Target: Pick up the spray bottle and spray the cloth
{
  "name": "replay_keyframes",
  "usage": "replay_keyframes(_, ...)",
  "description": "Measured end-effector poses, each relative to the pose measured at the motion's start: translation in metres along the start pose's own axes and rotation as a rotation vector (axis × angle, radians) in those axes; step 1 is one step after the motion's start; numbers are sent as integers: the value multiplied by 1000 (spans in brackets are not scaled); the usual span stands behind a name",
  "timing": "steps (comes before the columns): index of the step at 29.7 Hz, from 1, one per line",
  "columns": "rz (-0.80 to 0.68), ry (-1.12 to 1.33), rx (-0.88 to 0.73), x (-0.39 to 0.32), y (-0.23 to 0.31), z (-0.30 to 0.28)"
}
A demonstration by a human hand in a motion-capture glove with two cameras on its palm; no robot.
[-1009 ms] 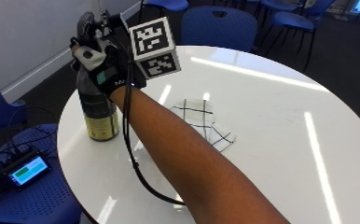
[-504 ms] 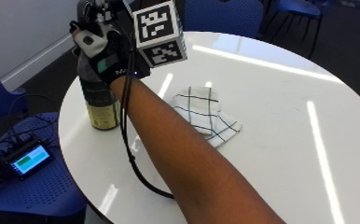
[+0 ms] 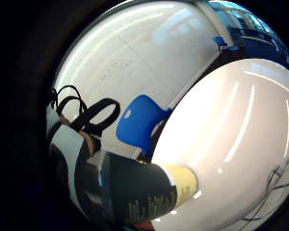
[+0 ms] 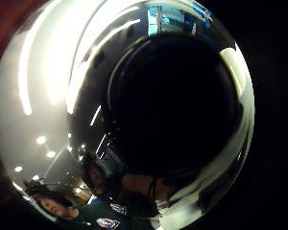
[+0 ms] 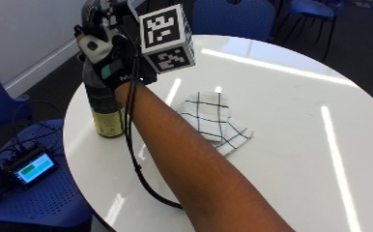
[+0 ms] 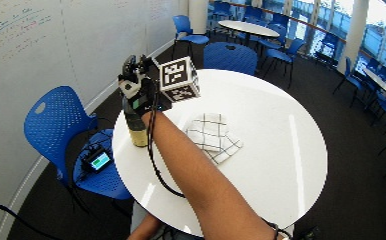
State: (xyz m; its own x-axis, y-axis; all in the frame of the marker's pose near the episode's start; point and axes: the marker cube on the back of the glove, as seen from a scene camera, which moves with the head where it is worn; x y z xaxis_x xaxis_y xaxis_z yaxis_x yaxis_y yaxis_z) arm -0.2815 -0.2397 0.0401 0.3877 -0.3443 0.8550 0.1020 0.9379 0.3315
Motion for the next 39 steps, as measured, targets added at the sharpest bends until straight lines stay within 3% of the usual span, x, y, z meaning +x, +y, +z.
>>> replay_keyframes(12,30,-17,-47,11,10,6)
replay_keyframes(23,183,-60,-281,45,48,29)
replay_keyframes(39,241,3,-356,63,57,22)
